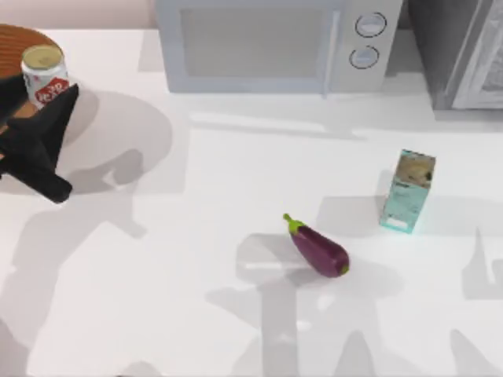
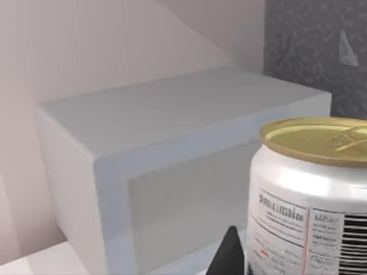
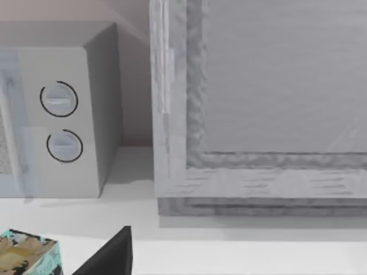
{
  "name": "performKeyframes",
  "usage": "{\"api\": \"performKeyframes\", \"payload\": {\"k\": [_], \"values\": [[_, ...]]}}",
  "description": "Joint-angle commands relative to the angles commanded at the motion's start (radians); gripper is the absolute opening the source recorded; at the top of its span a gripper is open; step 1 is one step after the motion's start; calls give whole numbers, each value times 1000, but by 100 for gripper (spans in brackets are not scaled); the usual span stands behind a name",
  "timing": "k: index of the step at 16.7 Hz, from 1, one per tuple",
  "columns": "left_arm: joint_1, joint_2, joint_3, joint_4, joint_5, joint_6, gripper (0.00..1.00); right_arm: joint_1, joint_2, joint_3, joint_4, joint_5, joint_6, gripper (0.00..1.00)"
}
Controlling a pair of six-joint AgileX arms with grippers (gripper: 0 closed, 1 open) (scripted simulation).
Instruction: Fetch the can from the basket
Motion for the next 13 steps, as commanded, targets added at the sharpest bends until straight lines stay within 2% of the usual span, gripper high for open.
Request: {"api": "performKeyframes", "payload": {"k": [8, 13], "values": [[-46, 829, 302, 444, 504, 30, 0, 0, 0, 0, 0, 0, 0, 100], [-69, 1245, 458, 669, 765, 49, 0, 0, 0, 0, 0, 0, 0, 100]]}}
